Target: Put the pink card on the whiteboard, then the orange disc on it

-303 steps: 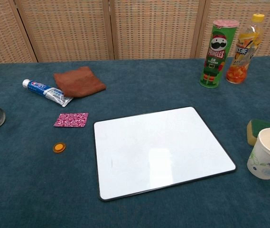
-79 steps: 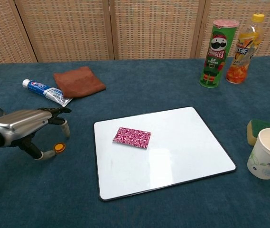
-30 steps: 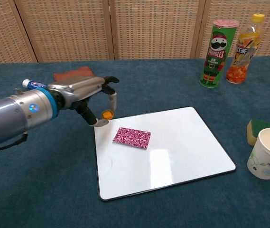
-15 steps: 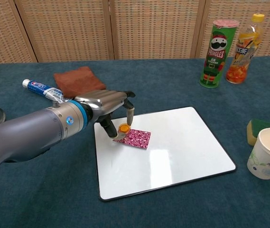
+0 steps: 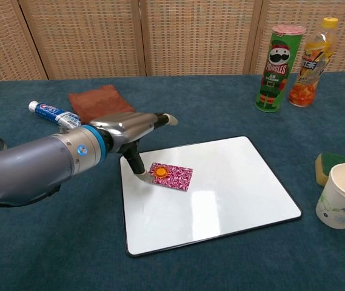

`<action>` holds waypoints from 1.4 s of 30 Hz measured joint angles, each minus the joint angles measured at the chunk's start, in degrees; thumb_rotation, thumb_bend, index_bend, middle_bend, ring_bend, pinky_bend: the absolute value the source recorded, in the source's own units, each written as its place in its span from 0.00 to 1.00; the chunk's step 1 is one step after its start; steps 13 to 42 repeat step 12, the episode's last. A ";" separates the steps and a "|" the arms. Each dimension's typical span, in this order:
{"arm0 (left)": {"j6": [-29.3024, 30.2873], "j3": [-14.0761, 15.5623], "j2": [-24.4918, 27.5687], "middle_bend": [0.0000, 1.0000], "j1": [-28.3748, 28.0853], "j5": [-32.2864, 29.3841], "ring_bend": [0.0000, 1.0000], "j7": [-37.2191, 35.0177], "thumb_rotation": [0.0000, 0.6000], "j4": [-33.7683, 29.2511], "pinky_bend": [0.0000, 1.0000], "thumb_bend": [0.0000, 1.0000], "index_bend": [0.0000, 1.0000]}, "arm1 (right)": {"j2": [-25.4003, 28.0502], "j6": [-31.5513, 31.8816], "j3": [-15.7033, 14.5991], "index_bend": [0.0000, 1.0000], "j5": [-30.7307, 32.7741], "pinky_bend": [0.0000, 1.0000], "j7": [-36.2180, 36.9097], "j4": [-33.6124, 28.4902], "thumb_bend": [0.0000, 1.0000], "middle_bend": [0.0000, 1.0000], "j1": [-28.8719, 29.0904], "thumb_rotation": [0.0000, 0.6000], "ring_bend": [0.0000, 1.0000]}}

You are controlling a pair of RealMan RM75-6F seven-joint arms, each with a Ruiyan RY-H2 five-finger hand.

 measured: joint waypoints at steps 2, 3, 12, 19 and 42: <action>1.09 0.18 1.73 0.00 0.98 1.43 0.00 -1.23 1.00 -2.16 0.00 0.13 0.00 | -0.05 0.05 0.02 0.00 0.02 0.00 -0.16 0.05 0.00 0.00 -0.01 1.00 0.00; 2.17 0.46 3.29 0.00 1.92 2.82 0.00 -2.18 1.00 -3.90 0.00 0.11 0.00 | -0.08 0.11 0.02 0.00 0.00 0.00 -0.31 0.07 0.00 0.00 -0.03 1.00 0.00; 19.18 6.68 23.34 0.00 17.36 16.96 0.00 -14.04 1.00 -14.97 0.00 0.00 0.00 | -0.79 0.93 0.21 0.00 0.17 0.00 -3.50 -0.18 0.00 0.00 -0.26 1.00 0.00; 19.18 6.68 23.34 0.00 17.36 16.96 0.00 -14.04 1.00 -14.97 0.00 0.00 0.00 | -0.79 0.93 0.21 0.00 0.17 0.00 -3.50 -0.18 0.00 0.00 -0.26 1.00 0.00; 19.18 6.68 23.34 0.00 17.36 16.96 0.00 -14.04 1.00 -14.97 0.00 0.00 0.00 | -0.79 0.93 0.21 0.00 0.17 0.00 -3.50 -0.18 0.00 0.00 -0.26 1.00 0.00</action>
